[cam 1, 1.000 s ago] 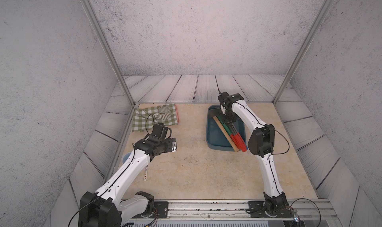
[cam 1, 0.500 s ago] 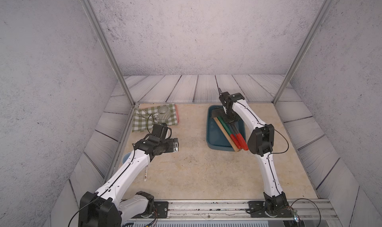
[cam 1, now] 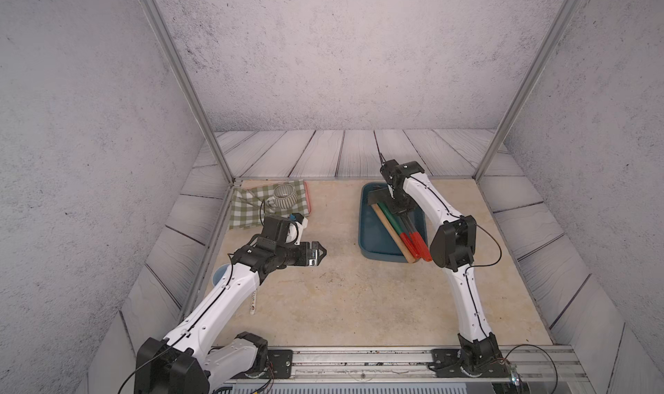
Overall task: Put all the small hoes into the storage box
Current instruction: Place the hoe in the storage box.
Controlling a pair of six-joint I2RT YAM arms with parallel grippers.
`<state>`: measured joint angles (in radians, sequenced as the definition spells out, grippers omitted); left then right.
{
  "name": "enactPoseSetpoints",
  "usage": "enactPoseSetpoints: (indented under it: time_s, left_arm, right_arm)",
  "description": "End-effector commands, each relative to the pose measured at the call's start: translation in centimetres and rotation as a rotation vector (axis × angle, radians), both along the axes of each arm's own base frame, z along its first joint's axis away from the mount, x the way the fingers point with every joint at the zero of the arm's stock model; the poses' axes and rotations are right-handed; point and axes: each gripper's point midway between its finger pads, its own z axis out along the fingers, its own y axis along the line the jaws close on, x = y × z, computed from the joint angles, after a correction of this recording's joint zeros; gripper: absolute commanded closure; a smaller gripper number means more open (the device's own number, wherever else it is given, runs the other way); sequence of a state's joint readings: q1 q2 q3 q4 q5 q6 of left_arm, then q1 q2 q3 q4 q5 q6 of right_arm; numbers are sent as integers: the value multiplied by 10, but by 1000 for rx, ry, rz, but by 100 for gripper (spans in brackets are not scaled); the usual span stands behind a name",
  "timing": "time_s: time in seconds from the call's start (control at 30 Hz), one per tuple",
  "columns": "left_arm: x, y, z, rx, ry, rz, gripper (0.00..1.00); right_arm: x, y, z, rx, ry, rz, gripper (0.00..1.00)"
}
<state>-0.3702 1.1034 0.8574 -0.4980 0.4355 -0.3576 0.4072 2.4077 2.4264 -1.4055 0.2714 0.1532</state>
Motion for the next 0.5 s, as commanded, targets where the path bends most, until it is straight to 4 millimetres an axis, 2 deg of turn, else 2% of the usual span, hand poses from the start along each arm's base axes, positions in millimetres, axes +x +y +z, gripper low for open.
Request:
enactPoseSetpoints:
  time_s: [0.0, 0.27, 0.47]
  left_arm:
    - [-3, -6, 5, -38, -15, -44, 12]
    - [-8, -20, 12, -118, -7, -100, 12]
    - [-10, -24, 13, -143, 1, -120, 12]
  right_arm:
    - [-7, 2, 9, 3, 9, -8, 100]
    - [-2, 9, 7, 19, 4, -2, 99]
    - [0, 8, 6, 10, 2, 7, 94]
